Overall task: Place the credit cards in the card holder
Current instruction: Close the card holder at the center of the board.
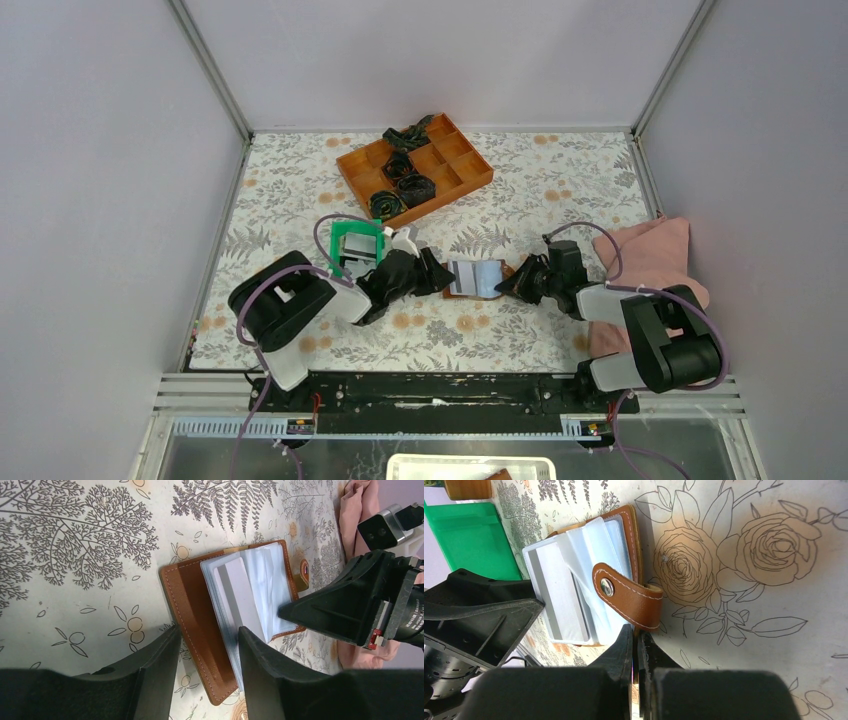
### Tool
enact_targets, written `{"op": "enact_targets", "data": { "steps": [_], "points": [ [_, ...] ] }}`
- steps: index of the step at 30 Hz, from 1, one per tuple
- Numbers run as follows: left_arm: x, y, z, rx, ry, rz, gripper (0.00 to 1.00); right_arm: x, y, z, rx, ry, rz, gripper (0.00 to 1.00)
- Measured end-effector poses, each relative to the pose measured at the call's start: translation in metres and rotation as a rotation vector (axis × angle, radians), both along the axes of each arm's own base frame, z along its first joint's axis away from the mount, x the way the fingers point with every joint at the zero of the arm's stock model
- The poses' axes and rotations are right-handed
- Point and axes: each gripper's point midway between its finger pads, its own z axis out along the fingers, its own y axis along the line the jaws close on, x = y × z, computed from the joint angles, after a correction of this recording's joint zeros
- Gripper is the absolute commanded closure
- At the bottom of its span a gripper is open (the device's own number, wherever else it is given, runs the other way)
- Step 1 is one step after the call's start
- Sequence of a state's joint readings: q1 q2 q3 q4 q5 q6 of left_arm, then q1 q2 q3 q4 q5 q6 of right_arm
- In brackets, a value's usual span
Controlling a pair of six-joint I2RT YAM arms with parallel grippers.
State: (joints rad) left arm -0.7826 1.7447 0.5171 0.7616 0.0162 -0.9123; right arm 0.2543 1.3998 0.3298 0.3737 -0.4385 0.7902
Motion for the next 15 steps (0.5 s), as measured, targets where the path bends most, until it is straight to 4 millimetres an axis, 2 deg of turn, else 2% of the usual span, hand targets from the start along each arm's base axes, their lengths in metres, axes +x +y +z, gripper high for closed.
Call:
{"op": "enact_targets", "data": {
  "steps": [9, 15],
  "points": [
    [-0.010, 0.003, 0.002, -0.035, 0.046, 0.005, 0.47, 0.000, 0.001, -0.001, -0.004, -0.006, 0.019, 1.00],
    [-0.034, 0.004, 0.002, -0.089, 0.106, -0.024, 0.46, -0.001, 0.003, -0.001, 0.006, -0.004, 0.028, 1.00]
  ]
}}
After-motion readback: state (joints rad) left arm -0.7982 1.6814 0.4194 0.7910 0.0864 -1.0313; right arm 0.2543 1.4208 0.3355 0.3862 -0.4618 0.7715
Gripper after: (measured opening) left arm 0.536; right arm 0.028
